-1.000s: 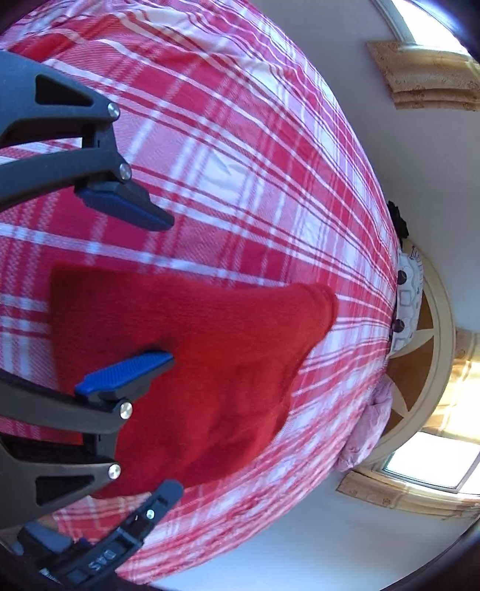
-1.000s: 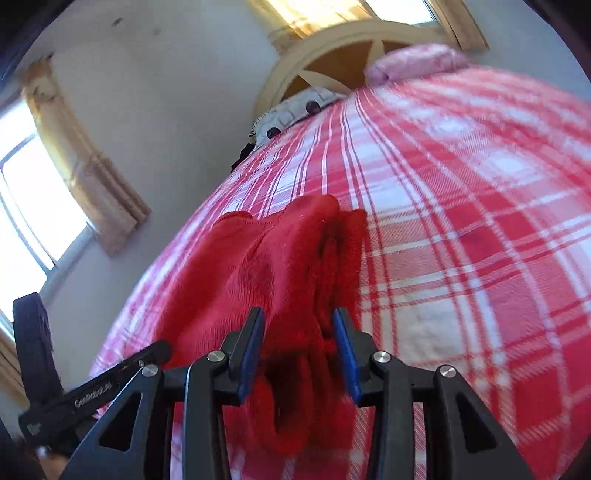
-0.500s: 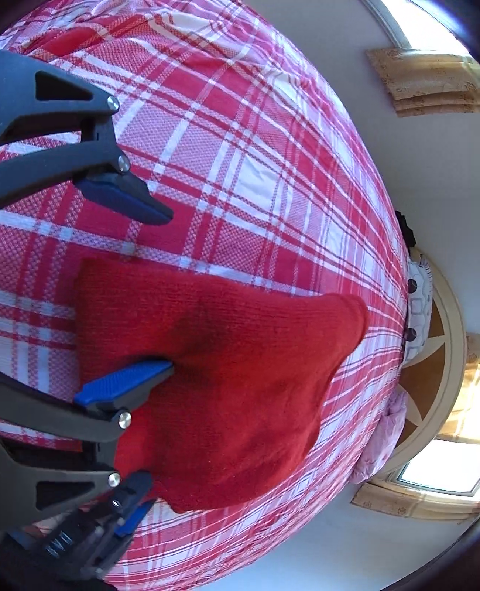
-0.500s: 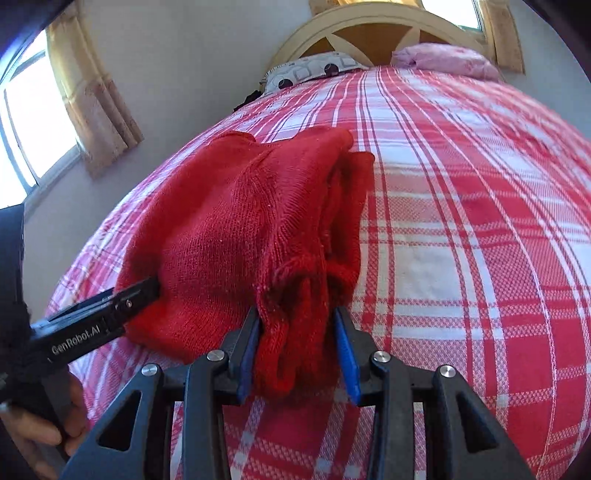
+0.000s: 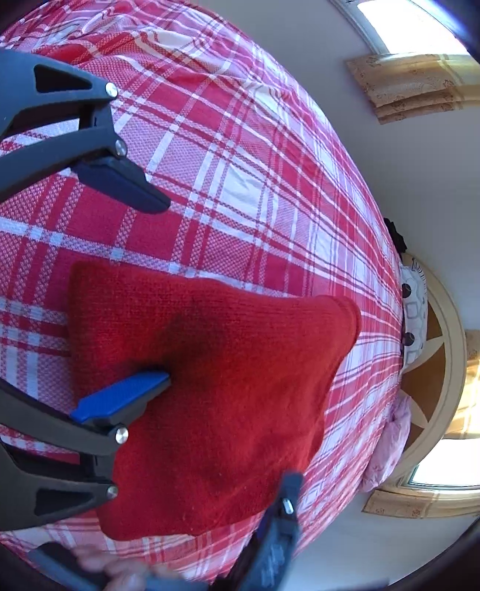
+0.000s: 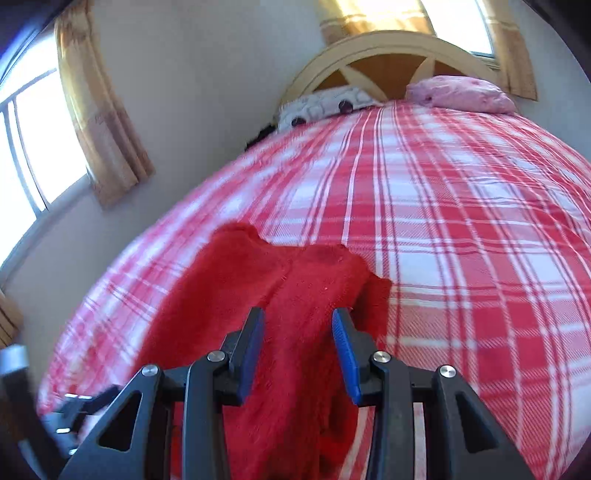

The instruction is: Fold small clothes

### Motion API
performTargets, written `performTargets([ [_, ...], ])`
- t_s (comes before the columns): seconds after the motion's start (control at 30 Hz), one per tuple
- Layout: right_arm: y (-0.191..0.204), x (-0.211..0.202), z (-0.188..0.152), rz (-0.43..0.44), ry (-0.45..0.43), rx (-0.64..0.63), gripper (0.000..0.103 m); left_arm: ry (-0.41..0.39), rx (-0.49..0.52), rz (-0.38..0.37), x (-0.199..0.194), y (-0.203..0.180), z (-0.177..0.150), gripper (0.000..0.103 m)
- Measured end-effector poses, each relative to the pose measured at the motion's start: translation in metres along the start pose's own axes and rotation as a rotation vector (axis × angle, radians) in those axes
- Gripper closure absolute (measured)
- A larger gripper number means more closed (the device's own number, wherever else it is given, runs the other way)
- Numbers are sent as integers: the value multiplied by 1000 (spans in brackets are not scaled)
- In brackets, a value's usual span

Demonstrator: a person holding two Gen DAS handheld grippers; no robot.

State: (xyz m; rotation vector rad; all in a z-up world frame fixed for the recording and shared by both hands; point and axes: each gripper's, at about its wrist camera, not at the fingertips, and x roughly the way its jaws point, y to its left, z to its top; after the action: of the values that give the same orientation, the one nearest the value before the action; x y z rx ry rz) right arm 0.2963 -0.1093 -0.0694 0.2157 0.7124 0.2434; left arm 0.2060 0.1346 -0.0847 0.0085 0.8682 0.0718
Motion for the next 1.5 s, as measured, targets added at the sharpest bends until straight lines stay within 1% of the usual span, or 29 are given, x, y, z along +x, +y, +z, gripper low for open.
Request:
performTargets([
  [0.03, -1, 14, -2, -27, 32, -7, 64, -4, 6, 8, 0, -1, -1, 9],
  [0.07, -4, 30, -6, -63, 74, -9, 62, -8, 13, 12, 0, -2, -1, 8],
  [0.1, -10, 37, -8, -61, 75, 15, 52, -11, 20, 16, 1, -3, -1, 8],
  [0.17, -31, 40, -6, -42, 78, 119, 50, -14, 22, 20, 2, -3, 0, 4],
  [0.2, -35, 41, -4, -35, 82, 135, 50, -12, 18, 27, 4, -3, 1, 2],
  [0.23, -34, 43, -4, -43, 85, 122, 50, -11, 11, 31, 5, -2, 1, 0],
  [0.33, -29, 41, -2, -73, 91, 78, 49, 3, -17, 24, 6, 1, 1, 0],
  [0.4, -31, 30, -5, -64, 97, 109, 47, 8, -28, 15, 2, 5, 0, 0],
  [0.47, -29, 10, -12, -45, 81, 139, 47, -4, -32, 14, -5, 7, -2, 0],
  [0.6, -11, -33, -32, 11, 20, 86, 46, -88, -30, 22, -28, 9, -6, 0],
  [0.63, -3, -43, -40, 26, 15, 61, 45, -103, -26, 20, -31, 8, -6, 0],
  [0.67, 2, -46, -45, 28, 19, 43, 40, -105, -14, 20, -30, 6, -6, 0],
  [0.7, 8, -48, -51, 26, 32, 21, 36, -81, 0, 34, -26, 3, -6, 0],
  [0.8, 19, -38, -73, -22, 113, -25, 36, 21, 32, 84, -5, -3, -6, 0],
  [0.83, 19, -33, -81, -39, 147, -21, 36, 17, 26, 81, -5, -3, -8, 0],
  [0.87, 18, -30, -88, -42, 159, -7, 35, 10, 21, 79, -7, -2, -9, 0],
  [0.9, 18, -36, -91, -43, 129, -5, 35, 12, 18, 75, -11, -1, -11, 0],
  [0.97, 20, -44, -95, -57, 133, -11, 35, 13, 26, 69, -17, 0, -14, 0],
  [1.03, 19, -55, -98, -60, 131, 3, 35, -12, 37, 81, -30, 0, -18, 0],
  [1.17, 21, -92, -106, -42, 40, 55, 35, -59, 57, 83, -54, -1, -29, 0],
  [1.23, 26, -103, -110, -49, 20, 52, 33, -74, 53, 83, -63, 0, -36, 0],
  [1.27, 29, -108, -112, -56, 22, 44, 33, -78, 47, 80, -68, 1, -41, 0],
  [1.33, 35, -114, -118, -66, 42, 29, 33, -63, 50, 70, -72, 2, -49, 0],
  [1.37, 37, -116, -120, -70, 47, 24, 33, -43, 63, 70, -71, 2, -54, 0],
  [1.5, 49, -131, -133, -121, 45, -46, 33, 45, 116, 101, -69, -1, -77, 0],
])
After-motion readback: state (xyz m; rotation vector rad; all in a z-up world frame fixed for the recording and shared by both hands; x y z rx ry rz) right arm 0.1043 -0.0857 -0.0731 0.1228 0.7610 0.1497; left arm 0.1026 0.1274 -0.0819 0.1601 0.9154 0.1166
